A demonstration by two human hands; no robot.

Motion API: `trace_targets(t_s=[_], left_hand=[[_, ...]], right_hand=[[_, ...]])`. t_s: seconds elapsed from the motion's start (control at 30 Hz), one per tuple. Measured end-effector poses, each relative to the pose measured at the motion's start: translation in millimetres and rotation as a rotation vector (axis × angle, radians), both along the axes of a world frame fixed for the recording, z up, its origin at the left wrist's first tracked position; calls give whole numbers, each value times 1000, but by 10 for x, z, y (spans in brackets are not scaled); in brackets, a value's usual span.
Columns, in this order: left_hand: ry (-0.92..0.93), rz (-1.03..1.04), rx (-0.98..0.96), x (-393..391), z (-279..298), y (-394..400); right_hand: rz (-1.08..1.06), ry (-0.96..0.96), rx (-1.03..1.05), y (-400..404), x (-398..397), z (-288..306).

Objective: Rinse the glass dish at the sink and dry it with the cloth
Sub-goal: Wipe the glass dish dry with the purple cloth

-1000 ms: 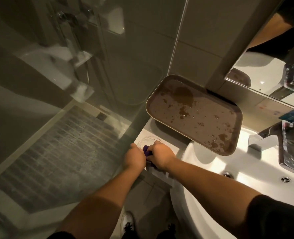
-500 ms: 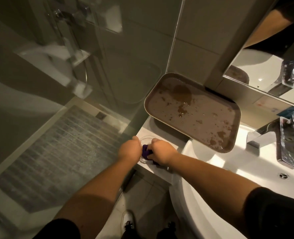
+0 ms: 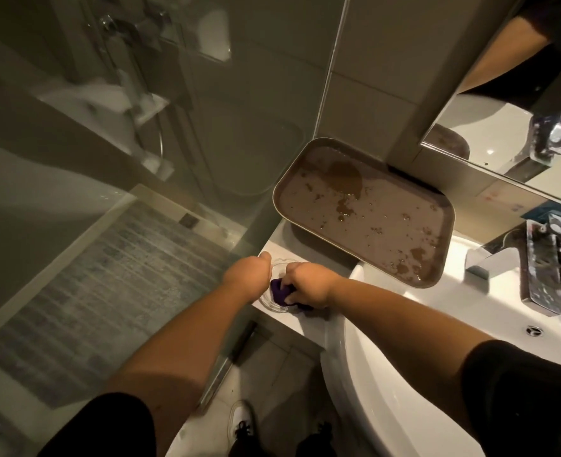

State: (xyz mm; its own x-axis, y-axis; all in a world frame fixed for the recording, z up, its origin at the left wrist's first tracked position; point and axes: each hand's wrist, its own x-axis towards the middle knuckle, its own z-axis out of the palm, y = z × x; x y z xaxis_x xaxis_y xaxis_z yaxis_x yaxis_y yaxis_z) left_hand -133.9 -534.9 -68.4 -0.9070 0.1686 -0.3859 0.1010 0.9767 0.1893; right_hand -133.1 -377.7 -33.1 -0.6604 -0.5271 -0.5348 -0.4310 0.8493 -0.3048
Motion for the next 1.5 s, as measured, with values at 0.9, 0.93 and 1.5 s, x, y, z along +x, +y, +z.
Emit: trace_targets(t_s=[0.9, 0.93, 1.5], left_hand=[[-64, 367, 75, 338, 2, 164], [-64, 366, 82, 341, -6, 143], [4, 134, -18, 87, -33, 63]], right_hand=[[-422, 89, -124, -194, 333, -174], [-391, 71, -120, -171, 317, -141], [-483, 138, -57, -307, 365, -186]])
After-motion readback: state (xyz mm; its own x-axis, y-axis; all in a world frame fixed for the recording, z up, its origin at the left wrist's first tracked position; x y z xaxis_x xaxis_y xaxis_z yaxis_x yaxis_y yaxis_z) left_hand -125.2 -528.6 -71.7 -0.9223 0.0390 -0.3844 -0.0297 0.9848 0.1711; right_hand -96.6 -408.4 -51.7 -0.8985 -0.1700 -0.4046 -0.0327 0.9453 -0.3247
